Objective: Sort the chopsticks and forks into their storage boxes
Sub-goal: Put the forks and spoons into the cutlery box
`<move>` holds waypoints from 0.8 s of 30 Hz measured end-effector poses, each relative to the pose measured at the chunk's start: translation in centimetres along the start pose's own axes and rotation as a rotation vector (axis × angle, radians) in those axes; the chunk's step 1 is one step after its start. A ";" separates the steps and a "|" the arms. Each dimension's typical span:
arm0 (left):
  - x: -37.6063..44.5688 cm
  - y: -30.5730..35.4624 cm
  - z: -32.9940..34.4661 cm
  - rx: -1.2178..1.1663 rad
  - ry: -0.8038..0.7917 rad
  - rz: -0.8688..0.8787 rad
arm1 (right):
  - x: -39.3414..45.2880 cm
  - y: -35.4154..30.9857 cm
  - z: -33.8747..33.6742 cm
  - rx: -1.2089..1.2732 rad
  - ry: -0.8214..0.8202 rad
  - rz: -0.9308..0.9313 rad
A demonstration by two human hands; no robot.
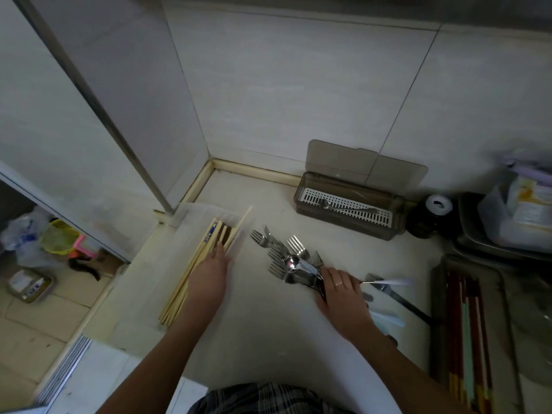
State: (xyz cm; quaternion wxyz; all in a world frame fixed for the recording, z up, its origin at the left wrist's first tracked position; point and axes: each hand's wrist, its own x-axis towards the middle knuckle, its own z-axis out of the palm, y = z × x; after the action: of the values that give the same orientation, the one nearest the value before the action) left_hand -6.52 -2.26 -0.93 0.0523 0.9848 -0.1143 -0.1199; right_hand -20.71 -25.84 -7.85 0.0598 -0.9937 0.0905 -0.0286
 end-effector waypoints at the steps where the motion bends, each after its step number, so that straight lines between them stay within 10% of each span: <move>1: 0.1 0.3 0.1 0.003 0.002 -0.007 | -0.5 0.2 -0.1 0.001 -0.006 -0.021; 10: 0.1 1.0 -0.2 -0.069 0.082 -0.063 | 5.0 3.8 -5.6 0.158 0.161 0.272; 15: -0.4 0.1 -0.5 -0.014 0.042 -0.132 | 9.2 6.8 -6.6 -0.023 -0.152 0.299; 19: -0.8 -0.2 -0.3 0.002 0.045 -0.187 | 8.6 6.4 -5.1 0.106 -0.069 0.371; 24: -0.8 -0.4 0.3 0.005 0.180 0.080 | 4.7 5.1 -4.5 0.030 -0.023 0.322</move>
State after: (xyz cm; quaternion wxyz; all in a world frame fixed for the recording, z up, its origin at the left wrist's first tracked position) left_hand -7.29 -1.73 -1.13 0.0646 0.9864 -0.1485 -0.0285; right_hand -17.32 -32.16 -3.79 0.0793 -0.9656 0.2476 -0.0086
